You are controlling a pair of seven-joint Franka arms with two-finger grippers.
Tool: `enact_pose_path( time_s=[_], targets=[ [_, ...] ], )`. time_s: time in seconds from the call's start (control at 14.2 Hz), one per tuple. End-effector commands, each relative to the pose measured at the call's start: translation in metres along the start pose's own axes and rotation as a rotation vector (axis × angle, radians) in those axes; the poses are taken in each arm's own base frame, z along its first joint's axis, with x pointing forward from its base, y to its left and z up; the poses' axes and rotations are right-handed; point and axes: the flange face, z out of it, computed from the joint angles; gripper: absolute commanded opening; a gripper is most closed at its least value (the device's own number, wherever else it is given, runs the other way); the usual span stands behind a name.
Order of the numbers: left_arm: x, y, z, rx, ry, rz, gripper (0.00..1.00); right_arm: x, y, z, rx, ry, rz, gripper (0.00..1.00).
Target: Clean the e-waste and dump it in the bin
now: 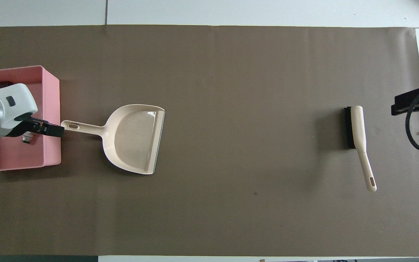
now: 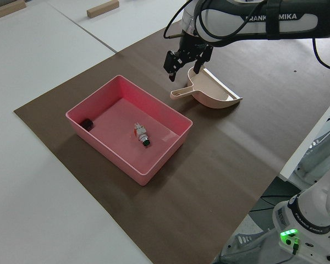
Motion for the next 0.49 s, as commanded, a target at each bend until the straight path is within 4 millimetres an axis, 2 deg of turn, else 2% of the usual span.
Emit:
enact_pose_path(
  time_s=[0.0, 0.28, 0.42],
  targets=[
    [0.012, -0.007, -0.042, -0.029, -0.009, -0.051, 0.98, -0.005, 0.002, 0.000, 0.006, -0.010, -0.017, 0.99],
    [0.032, -0.014, -0.110, -0.038, -0.042, -0.088, 0.98, -0.005, 0.002, 0.000, 0.006, -0.010, -0.017, 0.99],
    [0.033, -0.011, -0.129, -0.041, -0.057, -0.084, 0.98, -0.005, 0.002, 0.000, 0.006, -0.010, -0.017, 0.99]
  ],
)
